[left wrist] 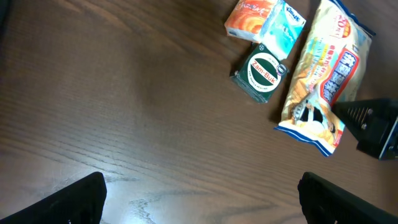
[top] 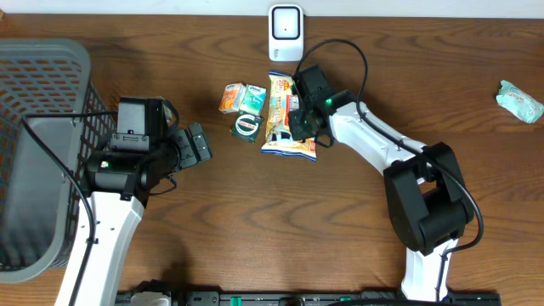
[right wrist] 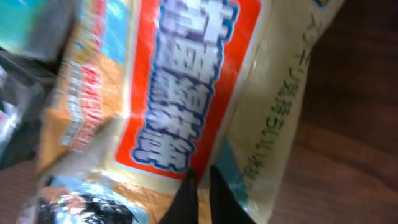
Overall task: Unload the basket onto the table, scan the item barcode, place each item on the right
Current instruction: 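Reach the right gripper to the yellow snack bag and grasp it, then lift the snack bag off the table with the right gripper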
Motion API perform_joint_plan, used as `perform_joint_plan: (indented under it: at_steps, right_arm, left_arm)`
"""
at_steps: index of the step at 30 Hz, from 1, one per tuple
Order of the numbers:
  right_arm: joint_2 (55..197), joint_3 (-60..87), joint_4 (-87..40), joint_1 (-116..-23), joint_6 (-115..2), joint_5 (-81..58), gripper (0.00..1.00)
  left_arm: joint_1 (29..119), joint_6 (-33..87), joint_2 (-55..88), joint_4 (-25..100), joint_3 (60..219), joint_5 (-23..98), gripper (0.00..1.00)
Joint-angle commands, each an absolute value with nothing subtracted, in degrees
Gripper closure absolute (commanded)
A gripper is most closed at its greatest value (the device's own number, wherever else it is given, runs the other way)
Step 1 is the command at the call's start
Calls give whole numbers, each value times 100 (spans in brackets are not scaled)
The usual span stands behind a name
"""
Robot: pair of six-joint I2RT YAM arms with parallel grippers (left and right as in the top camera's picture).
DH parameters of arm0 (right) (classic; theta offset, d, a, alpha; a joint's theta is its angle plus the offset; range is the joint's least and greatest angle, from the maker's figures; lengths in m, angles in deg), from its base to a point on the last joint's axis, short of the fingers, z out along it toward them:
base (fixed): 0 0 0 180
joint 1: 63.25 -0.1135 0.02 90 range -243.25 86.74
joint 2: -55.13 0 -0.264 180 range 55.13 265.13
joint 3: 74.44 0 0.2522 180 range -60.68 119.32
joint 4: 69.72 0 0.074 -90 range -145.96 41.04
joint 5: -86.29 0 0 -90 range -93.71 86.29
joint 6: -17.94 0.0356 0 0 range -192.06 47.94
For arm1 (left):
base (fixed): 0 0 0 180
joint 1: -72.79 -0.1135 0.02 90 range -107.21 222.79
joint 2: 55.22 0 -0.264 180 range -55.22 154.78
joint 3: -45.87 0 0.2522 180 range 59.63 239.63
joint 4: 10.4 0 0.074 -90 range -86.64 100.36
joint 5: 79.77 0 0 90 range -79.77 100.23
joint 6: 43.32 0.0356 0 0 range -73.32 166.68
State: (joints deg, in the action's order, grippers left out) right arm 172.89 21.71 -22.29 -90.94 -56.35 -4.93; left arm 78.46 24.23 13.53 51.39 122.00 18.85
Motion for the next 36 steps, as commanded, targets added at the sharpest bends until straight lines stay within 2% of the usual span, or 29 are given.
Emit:
perform_joint_plan:
  at_steps: [1, 8, 17, 21, 26, 36]
  right_arm:
    - [17359, 2040, -1947, -9030, -5613, -101, 99]
    - [17352, 2051, -1007, -8788, -5273, 1086, 99]
    - [16858, 2364, -498, -8582, -5334, 707, 99]
    - [16362, 2418, -1033, -8584, -5408, 50, 99]
    - [16133, 2416, -2321, -8632, -5408, -1203, 99]
    - [17035, 2407, -3116, -9061, -5364, -1225, 99]
  left_arm:
    - [7811, 2438, 1364, 5155, 12251, 1809, 3]
    - [7811, 2438, 1364, 5155, 12251, 1811, 2]
    - [7811, 2438, 1364, 5157, 12251, 1811, 2]
    - [7811, 2438, 1364, 5157, 12251, 1811, 2]
    - [7811, 2438, 1364, 5155, 12251, 1811, 2]
    - [7811, 2438, 1364, 5157, 12251, 1811, 2]
